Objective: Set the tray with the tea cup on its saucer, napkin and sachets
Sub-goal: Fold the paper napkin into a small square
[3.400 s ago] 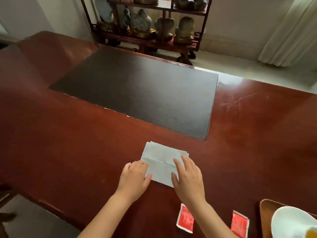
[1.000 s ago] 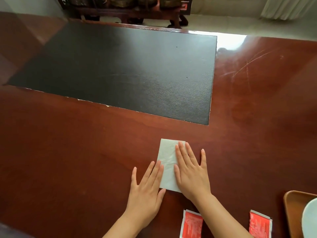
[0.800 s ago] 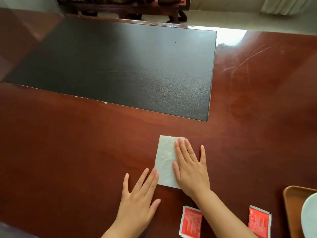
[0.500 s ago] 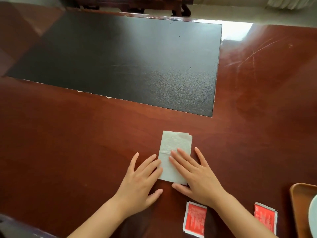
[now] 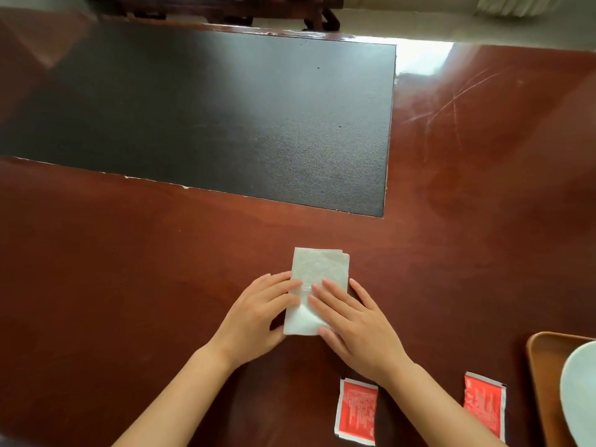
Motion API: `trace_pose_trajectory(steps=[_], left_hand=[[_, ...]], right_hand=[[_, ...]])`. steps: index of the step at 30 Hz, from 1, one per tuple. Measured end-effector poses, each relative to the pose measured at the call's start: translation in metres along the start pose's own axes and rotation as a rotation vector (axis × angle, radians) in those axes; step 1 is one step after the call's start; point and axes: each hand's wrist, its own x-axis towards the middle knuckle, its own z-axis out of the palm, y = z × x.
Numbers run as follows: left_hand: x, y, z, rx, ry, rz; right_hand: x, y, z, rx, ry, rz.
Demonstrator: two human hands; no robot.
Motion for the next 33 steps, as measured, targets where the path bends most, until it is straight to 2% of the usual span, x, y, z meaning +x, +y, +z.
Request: trace_pose_trajectory(steps=[3,6,9,12,14,17,25,27,29,33], left_hand=[[0.003,0.002,0.006,-0.089,0.126,-0.049],[0.008,0.010,0.007,-0.235,0.248,-0.215],[0.015,0.015,0.008,-0.315,0.315,-0.365],[0.023,0.019,0.009,-0.294,0.351,-0.439],[0.029,0.021,0.011,-0.255,0.346,-0.436],[0.033,0.022,0.014,-0.211,0.346,-0.409],[0.033,0.022,0.027,-0.079,0.406,-0.358],[0.032,0.022,0.029,0.037,0.394,-0.412],[0.032,0.023,0.029,0.174,0.332,-0.372],[0.038,0.027,0.032,0.264,0.018,-0.227]], right_hand=[[-0.003,0.001,0.000,0.101,0.067,0.041],[-0.002,0.002,-0.002,0.197,0.174,0.128],[0.000,0.002,-0.002,0.249,0.272,0.206],[-0.001,0.003,0.001,0.205,0.305,0.264],[0.000,0.003,0.001,0.086,0.281,0.264],[0.001,0.001,0.002,-0.048,0.158,0.230],[0.006,0.002,0.004,-0.135,-0.077,0.262],[0.006,0.001,0.004,-0.137,-0.100,0.269],[0.006,0.001,0.003,-0.135,-0.112,0.272],[0.007,0.001,0.002,-0.140,-0.124,0.275]])
